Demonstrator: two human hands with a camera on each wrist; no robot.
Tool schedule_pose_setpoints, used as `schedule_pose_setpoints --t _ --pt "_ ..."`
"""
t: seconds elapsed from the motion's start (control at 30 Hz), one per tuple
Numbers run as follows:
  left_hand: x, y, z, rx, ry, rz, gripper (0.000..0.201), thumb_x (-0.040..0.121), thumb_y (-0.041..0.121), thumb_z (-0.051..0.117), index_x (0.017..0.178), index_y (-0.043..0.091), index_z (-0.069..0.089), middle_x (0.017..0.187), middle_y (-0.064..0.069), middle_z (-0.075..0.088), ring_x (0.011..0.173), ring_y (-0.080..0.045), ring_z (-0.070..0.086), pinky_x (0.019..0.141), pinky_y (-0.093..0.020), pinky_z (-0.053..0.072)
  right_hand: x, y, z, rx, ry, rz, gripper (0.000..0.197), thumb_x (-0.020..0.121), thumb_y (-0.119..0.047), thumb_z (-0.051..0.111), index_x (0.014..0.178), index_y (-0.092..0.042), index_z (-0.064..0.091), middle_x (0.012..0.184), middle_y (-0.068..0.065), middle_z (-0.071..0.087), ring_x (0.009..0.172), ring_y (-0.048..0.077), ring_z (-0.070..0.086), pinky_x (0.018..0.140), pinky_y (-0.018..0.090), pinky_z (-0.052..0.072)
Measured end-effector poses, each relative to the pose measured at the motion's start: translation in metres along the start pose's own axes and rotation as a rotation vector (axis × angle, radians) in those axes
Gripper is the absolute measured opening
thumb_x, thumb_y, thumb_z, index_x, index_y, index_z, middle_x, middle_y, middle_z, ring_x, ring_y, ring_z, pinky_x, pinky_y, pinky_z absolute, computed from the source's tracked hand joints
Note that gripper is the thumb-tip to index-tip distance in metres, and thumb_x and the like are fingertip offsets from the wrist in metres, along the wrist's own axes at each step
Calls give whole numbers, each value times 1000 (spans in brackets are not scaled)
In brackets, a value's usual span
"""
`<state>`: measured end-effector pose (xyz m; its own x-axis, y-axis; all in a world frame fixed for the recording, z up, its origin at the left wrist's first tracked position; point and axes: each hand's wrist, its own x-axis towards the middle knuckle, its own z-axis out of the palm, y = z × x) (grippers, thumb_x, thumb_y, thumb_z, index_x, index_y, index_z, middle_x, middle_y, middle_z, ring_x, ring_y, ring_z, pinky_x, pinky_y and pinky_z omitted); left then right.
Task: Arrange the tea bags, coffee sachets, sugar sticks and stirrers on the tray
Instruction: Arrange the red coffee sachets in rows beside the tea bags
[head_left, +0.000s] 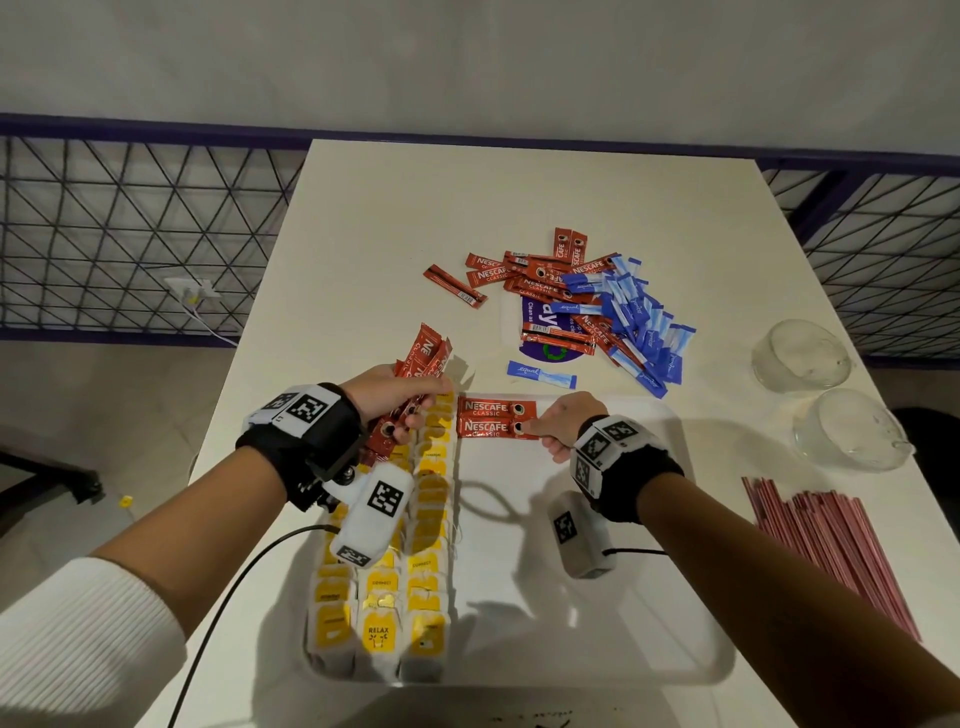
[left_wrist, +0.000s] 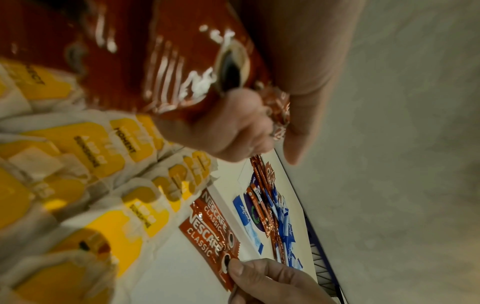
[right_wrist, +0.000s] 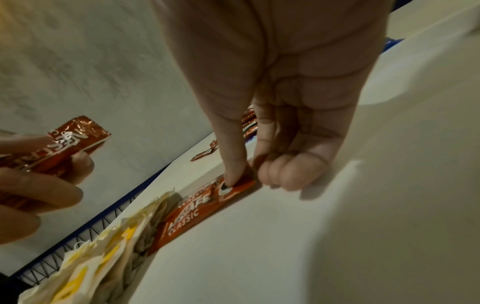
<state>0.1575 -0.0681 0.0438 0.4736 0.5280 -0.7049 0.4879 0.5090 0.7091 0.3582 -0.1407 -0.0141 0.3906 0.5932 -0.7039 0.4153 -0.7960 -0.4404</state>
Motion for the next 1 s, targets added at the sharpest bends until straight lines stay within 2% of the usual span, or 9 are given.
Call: schedule_pose_setpoints --t 0.17,0.23,0.33,0.43,0.53,0.63,0.83,0.9,1.0 --pt "-3 2 5 -51 19 7 26 89 17 57 65 11 50 51 1 47 35 -9 39 32 -14 28 -6 1 -7 2 -15 -9 31 81 -34 68 70 -8 55 74 9 62 72 23 57 91 37 52" --pt "-5 4 8 -93 13 -20 22 89 16 53 68 11 49 51 2 49 34 -9 39 32 -13 27 -11 1 -12 44 -5 -30 29 83 -31 68 70 -8 54 71 8 60 70 22 56 89 35 53" --pt "-8 5 13 -104 -44 -46 25 92 17 47 69 7 50 48 0 49 33 -9 40 31 -11 27 -23 -4 -21 251 -33 -109 23 85 -25 66 74 -10 52 66 7 57 58 17 51 72 28 53" --pt "-11 4 20 29 -70 -12 27 89 27 57 72 7 66 51 -4 54 35 -10 45 33 -14 34 -38 -13 -26 427 -97 -246 21 88 -27 61 87 -7 54 69 8 57 54 15 53 55 21 50" --pt "-14 5 28 98 -90 -12 30 79 40 62 87 13 73 52 -4 63 33 -10 47 35 -15 40 -50 -20 -27 559 -218 -318 28 87 -24 61 106 -4 53 74 9 58 58 17 54 57 24 51" --pt "-14 7 37 106 -73 9 39 83 39 61 103 7 69 54 -3 66 31 -9 50 35 -14 41 -55 -21 -27 550 -270 -380 13 87 -14 62 95 -6 54 73 8 58 57 14 55 55 19 50" --pt "-12 4 38 143 35 51 31 78 34 70 98 10 65 73 -11 69 43 -12 60 38 -16 43 -53 -17 -38 685 -244 -353 10 85 -5 61 80 -6 52 70 10 60 57 15 60 54 20 55" --pt "-13 3 37 140 29 42 32 73 33 72 94 11 64 70 -13 67 42 -14 57 37 -17 44 -53 -15 -43 787 -267 -339 10 86 -4 61 80 -5 53 68 9 65 56 14 65 59 23 56" --pt "-16 2 37 182 22 56 27 77 35 69 85 10 62 52 -8 59 33 -13 47 37 -17 41 -54 -15 -44 859 -301 -360 7 88 -3 57 83 -5 52 58 5 66 50 11 64 58 23 56"
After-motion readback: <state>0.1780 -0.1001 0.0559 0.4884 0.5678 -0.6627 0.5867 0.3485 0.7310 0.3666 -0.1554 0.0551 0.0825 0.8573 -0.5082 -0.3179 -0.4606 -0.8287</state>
